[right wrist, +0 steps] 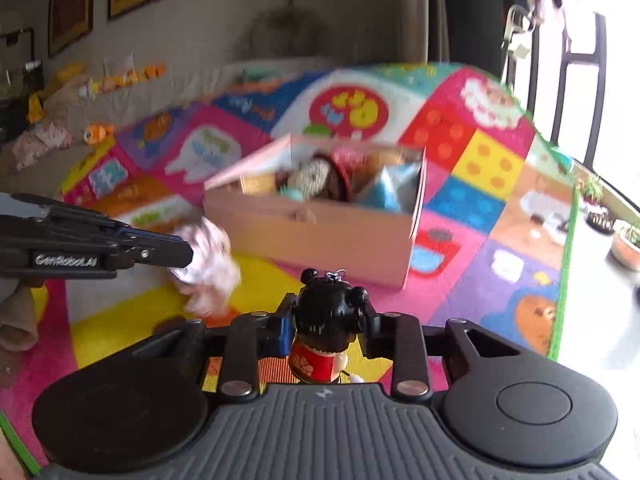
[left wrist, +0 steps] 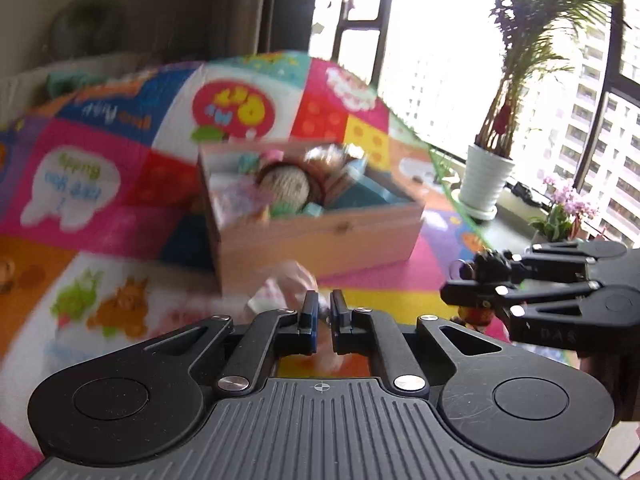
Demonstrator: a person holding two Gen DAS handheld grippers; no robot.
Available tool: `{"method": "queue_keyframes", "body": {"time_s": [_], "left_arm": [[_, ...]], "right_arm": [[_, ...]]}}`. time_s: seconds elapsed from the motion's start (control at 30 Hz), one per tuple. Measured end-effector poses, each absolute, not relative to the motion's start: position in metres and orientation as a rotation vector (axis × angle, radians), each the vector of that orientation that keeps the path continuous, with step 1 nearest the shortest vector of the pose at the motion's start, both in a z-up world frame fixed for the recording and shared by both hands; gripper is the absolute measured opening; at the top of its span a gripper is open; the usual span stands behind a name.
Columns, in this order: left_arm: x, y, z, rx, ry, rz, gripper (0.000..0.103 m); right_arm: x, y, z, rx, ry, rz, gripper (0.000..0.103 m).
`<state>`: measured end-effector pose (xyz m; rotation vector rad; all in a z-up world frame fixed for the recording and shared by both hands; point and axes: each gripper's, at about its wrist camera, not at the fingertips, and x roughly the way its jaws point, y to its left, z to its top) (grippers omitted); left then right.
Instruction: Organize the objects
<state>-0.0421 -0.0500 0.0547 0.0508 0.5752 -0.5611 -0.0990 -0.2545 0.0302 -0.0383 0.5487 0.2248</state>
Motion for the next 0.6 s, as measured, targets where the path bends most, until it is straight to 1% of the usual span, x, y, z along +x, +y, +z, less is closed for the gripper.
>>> {"method": "queue_keyframes", "body": {"time_s": [0.23,0.3,0.33,0.43,0.5,0.6], "left_arm": [[-0.009,-0.086,0.134,0.103,0.337,-0.557,0.009],[0.003,-0.095,0.147,0.095,0.326,-0.572,0.009],[0.009,-0.097,0.15,0.079,0.354,-0.601,0.009],[0.009,-0.096,0.141,0.045,0.445,-0.673,0.009],[0.0,-0.093,0.123,0.075,0.506,-0.672,0.012],[-0.019,-0.082,0.092,0.123,0.555,-0.631,0.013]], "right_arm": [[-0.115,-0.267,0.039,-0.016,0.499,0.203,0.029],[-0.115,-0.27,0.036,-0.001,0.502,0.197,0.029],[-0.115,-0.272,0.035,0.01,0.505,0.195,0.029],[-0.114,-0.279,0.028,0.054,0.516,0.201,0.029],[-0.113,-0.281,0.021,0.08,0.532,0.21,0.03],[-0.107,-0.279,0.012,0.092,0.551,0.213,0.03]]}}
